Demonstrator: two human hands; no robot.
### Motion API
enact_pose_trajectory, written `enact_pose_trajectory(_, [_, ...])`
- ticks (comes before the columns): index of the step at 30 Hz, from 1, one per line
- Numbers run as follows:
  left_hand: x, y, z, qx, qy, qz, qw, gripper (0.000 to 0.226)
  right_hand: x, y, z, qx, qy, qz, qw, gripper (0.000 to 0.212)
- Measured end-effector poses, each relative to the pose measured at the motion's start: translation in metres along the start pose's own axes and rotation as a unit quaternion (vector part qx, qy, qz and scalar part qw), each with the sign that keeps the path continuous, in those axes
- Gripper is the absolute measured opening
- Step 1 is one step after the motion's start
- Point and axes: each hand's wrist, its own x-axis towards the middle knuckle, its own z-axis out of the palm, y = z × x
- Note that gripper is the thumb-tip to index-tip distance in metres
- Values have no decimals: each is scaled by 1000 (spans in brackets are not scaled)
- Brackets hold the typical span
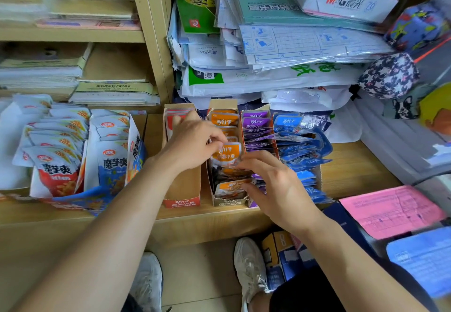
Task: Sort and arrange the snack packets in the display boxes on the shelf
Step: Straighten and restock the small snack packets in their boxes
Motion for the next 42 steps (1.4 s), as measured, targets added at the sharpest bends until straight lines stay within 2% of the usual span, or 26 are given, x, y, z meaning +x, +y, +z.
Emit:
enact_pose_trajectory(2, [-2, -2, -8, -68, -55, 16, 996, 15, 1, 1, 2, -15, 14, 8, 1000, 43])
enact_pose_trajectory(5, [-10, -4, -24, -205, -135, 40, 969, 20, 5, 1, 4, -21, 20, 14, 999, 44])
enact_pose_trajectory(8, [-16, -6, -32, -259, -157, 23, 953, 20, 9, -2, 6, 38, 2, 51, 998, 44])
enact_pose_trajectory(10, [-15, -9, -28, -256, -120, 3, 959, 18, 9, -3, 5, 53, -9, 63, 997, 43])
enact_pose_trajectory(13, [-10, -9, -15, -120, -15, -10, 993, 21, 4, -3, 2, 55, -14, 40, 998, 45])
enact_pose_trajectory(17, [-3, 2, -3, 48, -43, -5, 998, 25, 4, 1, -1, 46, -23, 16, 999, 43])
enact_pose_trajectory(21, [9, 0, 10, 100, -62, -15, 993, 21, 1, 4, -2, 37, -33, 9, 999, 37])
enact_pose_trajectory(27, [17, -6, 21, 75, -62, -28, 995, 3, -3, 3, -6, 39, -48, 1, 998, 39])
enact_pose_trajectory(31, [14, -1, 15, 48, -62, -23, 997, 8, -3, 3, -7, 37, -47, 0, 998, 38])
enact_pose_trajectory(36, [12, 1, -9, -39, 47, -24, 998, 3, 2, 0, -4, 38, 1, 19, 999, 38])
enact_pose_trajectory(39, [10, -8, -19, -168, 6, -4, 986, 12, 6, 1, 2, 34, 13, 28, 999, 42])
enact_pose_trajectory(42, [7, -11, -18, -213, -57, 8, 975, 16, 11, 2, 6, 33, 29, 30, 999, 46])
